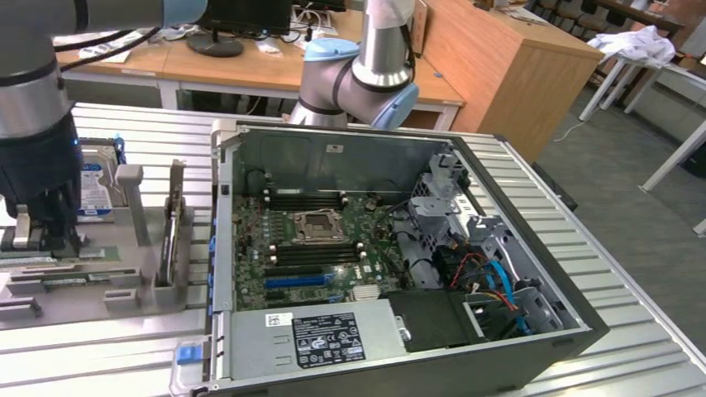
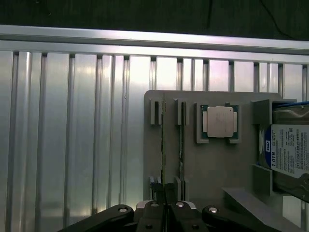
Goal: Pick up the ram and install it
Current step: 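Pick up the ram and move it above insertion slot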
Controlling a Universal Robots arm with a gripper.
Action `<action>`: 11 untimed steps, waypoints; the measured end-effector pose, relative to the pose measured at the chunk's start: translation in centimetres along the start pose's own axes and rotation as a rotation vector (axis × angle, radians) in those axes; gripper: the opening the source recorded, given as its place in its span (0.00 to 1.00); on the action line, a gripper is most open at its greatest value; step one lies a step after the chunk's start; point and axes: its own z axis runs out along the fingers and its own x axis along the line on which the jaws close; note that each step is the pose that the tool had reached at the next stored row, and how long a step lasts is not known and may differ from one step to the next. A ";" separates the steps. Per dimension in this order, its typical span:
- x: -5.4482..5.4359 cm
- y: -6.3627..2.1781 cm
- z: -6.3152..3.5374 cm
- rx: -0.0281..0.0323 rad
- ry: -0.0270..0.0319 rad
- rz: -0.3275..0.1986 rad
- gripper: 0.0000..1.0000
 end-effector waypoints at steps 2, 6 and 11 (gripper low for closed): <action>0.0 0.01 -0.45 0.0000 0.0000 0.000 0.12; -0.1 0.05 -1.46 0.0000 0.0000 0.000 0.12; -0.1 0.09 -2.51 0.0000 0.0000 0.000 0.12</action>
